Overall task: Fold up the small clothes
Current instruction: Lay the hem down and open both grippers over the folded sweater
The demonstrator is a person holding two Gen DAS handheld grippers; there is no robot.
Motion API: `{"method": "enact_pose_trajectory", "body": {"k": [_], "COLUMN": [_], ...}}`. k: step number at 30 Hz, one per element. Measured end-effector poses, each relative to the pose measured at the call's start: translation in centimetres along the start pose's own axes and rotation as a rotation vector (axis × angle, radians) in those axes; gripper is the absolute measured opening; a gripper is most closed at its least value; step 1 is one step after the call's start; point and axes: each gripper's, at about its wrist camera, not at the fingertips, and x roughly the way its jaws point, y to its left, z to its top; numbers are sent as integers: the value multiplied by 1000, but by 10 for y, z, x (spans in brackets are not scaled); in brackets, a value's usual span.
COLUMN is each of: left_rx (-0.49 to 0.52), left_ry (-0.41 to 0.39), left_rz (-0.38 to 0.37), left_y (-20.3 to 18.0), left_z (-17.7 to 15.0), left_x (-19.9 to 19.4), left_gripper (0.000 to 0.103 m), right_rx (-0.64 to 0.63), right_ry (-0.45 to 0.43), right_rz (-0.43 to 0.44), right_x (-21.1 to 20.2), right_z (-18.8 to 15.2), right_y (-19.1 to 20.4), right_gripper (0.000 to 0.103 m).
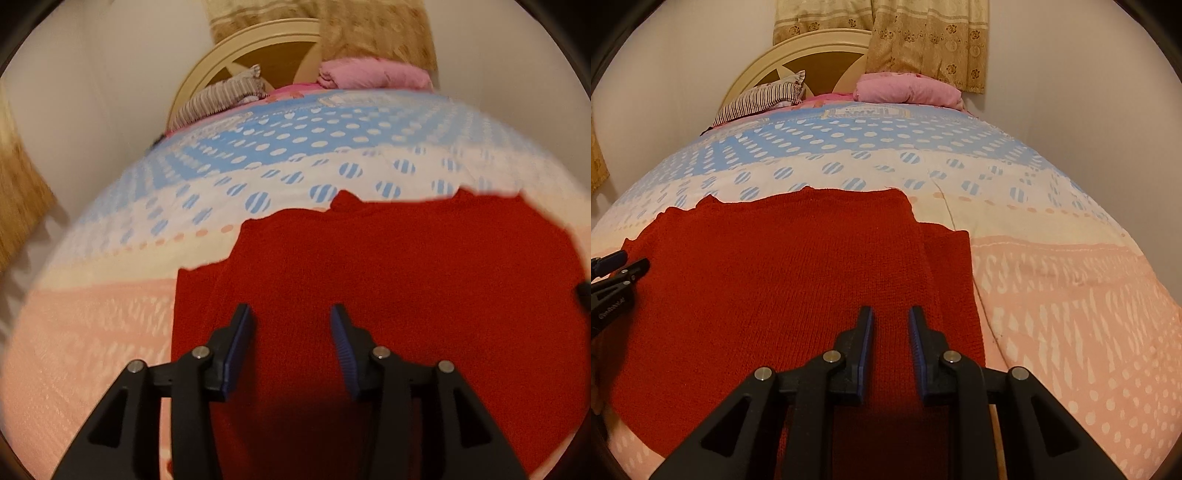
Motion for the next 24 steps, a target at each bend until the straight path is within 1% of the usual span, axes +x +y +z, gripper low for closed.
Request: {"method": "enact_pose_trajectory", "body": {"k": [1, 2, 3, 4, 7, 10, 12, 13, 15, 17, 18, 21, 24], "left_rx": [-62, -114, -175, -211, -290, -336, -374, -391, -430, -518, -536, -533, -557], "left_ry": [-3, -12, -27, -34, -38, 59, 61, 59, 71, 90, 91, 80, 63], "left_rz": [-37, -50, -43, -27, -5, -29, -43, -54, -102, -174, -191, -209, -273], "left_y": [12, 22, 37, 47, 69, 75, 75, 75, 78, 88, 90, 88, 91], "left_z": [-1, -4, -8, -12, -24, -36, -41, -42, -42, -47, -48, -52, -56], "left_x": [-7, -12, -19, -22, -23, 1, 6, 7, 10, 16, 17, 11, 3], "left_gripper": [64, 70, 71, 71, 71, 71, 71, 71, 71, 71, 71, 71, 71], "right_rx": [6, 12, 20, 23, 27, 25, 27, 27, 30, 29, 26, 24, 28], "right_ry": [-1, -2, -3, -3, -5, -6, -7, -6, -7, -7, -6, -5, -1], "right_rz": [6, 12, 20, 23, 28, 26, 27, 27, 30, 29, 26, 24, 26], "right_x": [0, 0, 0, 0, 0, 0, 0, 0, 0, 0, 0, 0, -3], "right_z": [0, 0, 0, 0, 0, 0, -1, -1, 0, 0, 0, 0, 3], "right_y": [-2, -3, -5, -5, -5, -5, -6, -5, -5, -4, -4, -4, -4], "right_gripper": [21, 21, 21, 21, 21, 21, 21, 21, 21, 21, 21, 21, 21]}}
